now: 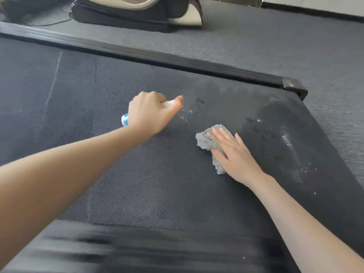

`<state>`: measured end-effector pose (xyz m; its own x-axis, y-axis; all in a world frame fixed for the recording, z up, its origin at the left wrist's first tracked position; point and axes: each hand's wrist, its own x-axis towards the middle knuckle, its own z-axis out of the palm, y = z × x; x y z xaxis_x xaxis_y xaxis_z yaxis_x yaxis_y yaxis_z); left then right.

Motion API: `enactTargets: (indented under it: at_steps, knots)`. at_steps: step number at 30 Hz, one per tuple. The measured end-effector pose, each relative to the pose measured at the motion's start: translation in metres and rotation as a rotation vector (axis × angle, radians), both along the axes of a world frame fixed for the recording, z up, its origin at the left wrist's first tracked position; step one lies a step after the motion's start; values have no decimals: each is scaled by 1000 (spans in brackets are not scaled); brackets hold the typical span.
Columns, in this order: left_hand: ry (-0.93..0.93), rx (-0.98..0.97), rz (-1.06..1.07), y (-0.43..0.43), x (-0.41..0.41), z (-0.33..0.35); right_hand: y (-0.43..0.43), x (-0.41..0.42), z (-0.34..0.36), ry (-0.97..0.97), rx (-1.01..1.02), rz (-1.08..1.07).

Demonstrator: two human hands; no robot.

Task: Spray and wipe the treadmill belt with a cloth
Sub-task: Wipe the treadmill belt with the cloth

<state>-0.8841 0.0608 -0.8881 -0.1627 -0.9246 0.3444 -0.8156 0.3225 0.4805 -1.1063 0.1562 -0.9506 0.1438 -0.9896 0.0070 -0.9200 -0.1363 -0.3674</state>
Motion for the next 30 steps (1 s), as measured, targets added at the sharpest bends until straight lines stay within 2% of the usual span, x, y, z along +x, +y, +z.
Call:
enactTargets:
  at_steps: [6, 11, 16, 20, 26, 30]
  knots:
    - [-83, 146, 49, -47, -25, 10, -13, -2, -3, -17, -15, -17]
    - [79, 49, 144, -76, -44, 18, -15, -2, -7, -30, -48, -13]
    - [98, 26, 123, -84, -53, 19, -15, -3, -7, -36, -48, -10]
    - [58, 95, 56, -81, -50, 23, -17, -4, -9, -32, -51, -3]
    - [-127, 212, -79, -48, -10, 12, -16, -2, -11, -10, -62, -18]
    - [-121, 169, -75, -22, 9, 4, -14, 0, -10, -21, -51, -28]
